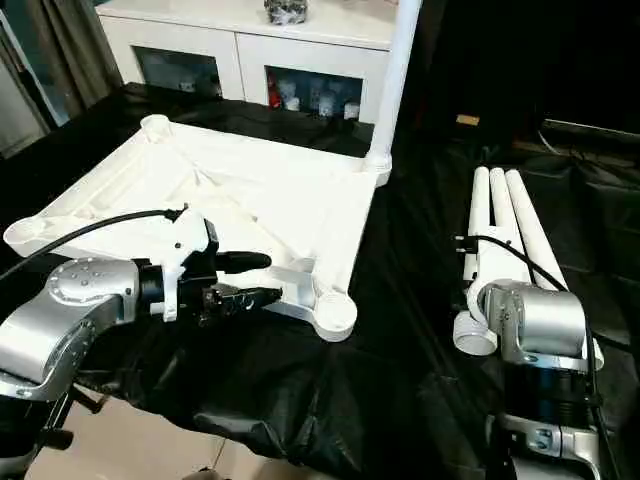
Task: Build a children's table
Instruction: Pick table leg
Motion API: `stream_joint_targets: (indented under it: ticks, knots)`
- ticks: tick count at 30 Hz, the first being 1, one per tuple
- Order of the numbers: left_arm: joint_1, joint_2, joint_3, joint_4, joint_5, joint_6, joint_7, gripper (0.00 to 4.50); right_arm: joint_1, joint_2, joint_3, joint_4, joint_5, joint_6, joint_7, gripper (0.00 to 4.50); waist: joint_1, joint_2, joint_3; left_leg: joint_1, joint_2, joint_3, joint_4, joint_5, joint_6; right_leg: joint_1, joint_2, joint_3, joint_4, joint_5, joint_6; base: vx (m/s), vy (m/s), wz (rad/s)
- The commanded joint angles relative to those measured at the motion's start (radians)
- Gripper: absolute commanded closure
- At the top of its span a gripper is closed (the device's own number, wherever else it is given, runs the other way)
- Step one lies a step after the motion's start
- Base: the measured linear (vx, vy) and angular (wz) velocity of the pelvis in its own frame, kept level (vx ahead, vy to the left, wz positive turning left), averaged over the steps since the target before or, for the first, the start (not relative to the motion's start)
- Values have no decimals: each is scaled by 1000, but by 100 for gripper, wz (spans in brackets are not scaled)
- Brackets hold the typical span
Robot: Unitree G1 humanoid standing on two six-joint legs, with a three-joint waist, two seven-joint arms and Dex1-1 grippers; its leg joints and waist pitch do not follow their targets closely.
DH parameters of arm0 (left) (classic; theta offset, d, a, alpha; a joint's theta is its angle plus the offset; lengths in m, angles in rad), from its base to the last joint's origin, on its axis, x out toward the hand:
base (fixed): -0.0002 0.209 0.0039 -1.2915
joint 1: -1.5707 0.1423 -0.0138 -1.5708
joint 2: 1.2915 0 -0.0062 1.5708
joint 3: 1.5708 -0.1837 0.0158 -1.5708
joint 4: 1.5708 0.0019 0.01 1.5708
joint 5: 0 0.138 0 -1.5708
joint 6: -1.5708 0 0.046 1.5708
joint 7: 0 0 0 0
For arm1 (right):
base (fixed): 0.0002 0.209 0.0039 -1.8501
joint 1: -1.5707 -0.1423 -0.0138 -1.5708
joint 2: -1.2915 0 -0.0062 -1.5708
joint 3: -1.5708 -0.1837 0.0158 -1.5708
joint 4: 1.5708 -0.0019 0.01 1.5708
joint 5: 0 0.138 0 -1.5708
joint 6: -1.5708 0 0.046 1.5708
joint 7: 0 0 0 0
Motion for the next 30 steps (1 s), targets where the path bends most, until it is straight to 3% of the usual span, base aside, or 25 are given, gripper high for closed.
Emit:
stream_joint_targets:
  ticks: [1, 10, 15, 18, 19, 24, 25, 27, 28, 29, 30]
  knots:
    - [-15, 14, -10, -2, -9, 2, -14, 110, 0, 11, -20, 34, 20, 13, 11, 165, -1, -8, -68, -1, -1, 5, -63, -110, -33, 53, -52, 39, -71, -230, -131, 0, 0, 0]
    - [-40, 30, -16, 12, -11, -1, -37, 48, -16, 11, -85, 133, 48, -23, 22, 237, 0, -18, -68, 4, 0, 5, -66, -139, -40, 50, -51, 36, -76, -261, -121, 0, 0, 0]
    - [-59, 27, -14, 41, -4, -27, -28, 6, -12, 14, -97, 155, 50, -63, 20, 261, 0, -16, -67, 7, 0, 3, -68, -172, -48, 50, -53, 35, -81, -300, -114, 0, 0, 0]
    - [-81, -4, 7, 66, 1, -47, 12, 0, -9, 22, -110, 159, 59, -112, 20, 262, 0, -15, -69, 7, 1, 3, -68, -172, -49, 49, -53, 35, -80, -287, -119, 0, 0, 0]
    - [-102, -36, 26, 98, 3, -61, 53, 0, -8, 36, -132, 158, 78, -161, 31, 263, 2, -12, -70, 6, 0, 2, -68, -174, -51, 51, -54, 34, -79, -283, -122, 0, 0, 0]
    - [-133, -72, 43, 142, 1, -75, 100, 0, -7, 59, -171, 150, 113, -234, 44, 263, 2, -16, -73, 1, 1, 1, -66, -152, -40, 56, -55, 33, -76, -246, -131, 0, 0, 0]
    - [-156, -97, 55, 173, 0, -72, 133, 0, -9, 79, -210, 135, 145, -290, 51, 263, 1, -11, -73, 2, 0, 3, -65, -151, -38, 54, -54, 34, -77, -233, -136, 0, 0, 0]
    - [-173, -116, 65, 193, -3, -72, 156, 0, -11, 95, -239, 120, 172, -334, 60, 263, 3, -14, -76, -1, -1, 4, -63, -139, -30, 57, -54, 34, -73, -207, -145, 0, 0, 0]
    - [-205, -157, 93, 215, -32, -61, 186, 0, -15, 122, -286, 86, 227, -405, 92, 263, 3, -14, -77, -2, 0, 2, -63, -132, -25, 59, -56, 32, -73, -205, -149, 0, 0, 0]
    - [-207, -160, 95, 217, -35, -59, 187, 0, -15, 125, -290, 83, 232, -411, 95, 263, 4, -14, -77, -2, 1, 5, -62, -133, -19, 58, -57, 34, -74, -200, -152, 0, 0, 0]
    - [-231, -191, 115, 226, -67, -50, 196, 0, -19, 144, -322, 53, 281, -459, 128, 263, 7, -14, -80, -2, 2, 3, -61, -115, -13, 61, -58, 33, -70, -179, -158, 0, 0, 0]
